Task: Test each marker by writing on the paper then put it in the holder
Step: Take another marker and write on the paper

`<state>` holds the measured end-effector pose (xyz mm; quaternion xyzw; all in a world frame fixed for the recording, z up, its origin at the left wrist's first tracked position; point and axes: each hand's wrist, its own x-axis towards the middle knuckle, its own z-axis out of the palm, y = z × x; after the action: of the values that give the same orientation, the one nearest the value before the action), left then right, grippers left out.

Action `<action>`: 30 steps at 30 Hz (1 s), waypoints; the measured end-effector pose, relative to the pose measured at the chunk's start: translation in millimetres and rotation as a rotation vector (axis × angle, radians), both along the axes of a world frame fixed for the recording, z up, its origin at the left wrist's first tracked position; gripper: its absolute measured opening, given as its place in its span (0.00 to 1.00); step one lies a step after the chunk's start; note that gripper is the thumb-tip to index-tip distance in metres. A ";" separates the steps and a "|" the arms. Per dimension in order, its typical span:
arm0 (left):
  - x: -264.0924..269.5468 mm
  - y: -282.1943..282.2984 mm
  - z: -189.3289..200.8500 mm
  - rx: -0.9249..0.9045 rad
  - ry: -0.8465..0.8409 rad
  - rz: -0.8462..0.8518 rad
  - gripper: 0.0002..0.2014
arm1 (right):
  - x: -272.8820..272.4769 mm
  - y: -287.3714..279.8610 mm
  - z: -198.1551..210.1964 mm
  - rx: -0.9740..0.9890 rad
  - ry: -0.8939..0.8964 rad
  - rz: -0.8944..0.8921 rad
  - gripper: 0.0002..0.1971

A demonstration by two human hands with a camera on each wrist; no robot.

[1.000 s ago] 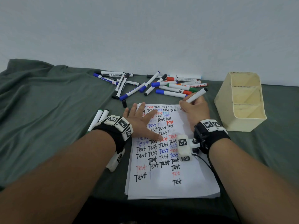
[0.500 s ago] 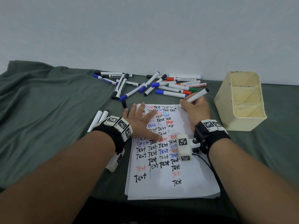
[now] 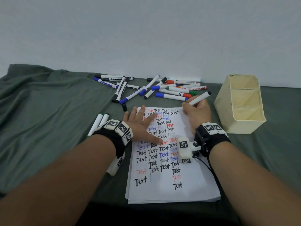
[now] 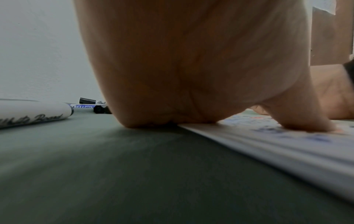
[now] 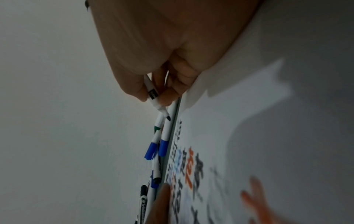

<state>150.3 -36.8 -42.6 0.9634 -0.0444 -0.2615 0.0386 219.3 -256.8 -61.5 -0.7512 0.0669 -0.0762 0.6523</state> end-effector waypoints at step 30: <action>3.4 4.2 -1.9 0.012 -0.355 0.018 0.41 | -32.5 -30.3 -5.9 0.608 0.021 0.155 0.12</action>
<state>153.8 -32.6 -44.6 0.9950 -0.0402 -0.0871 0.0269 186.7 -287.1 -67.4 -0.5253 0.0357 0.0051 0.8502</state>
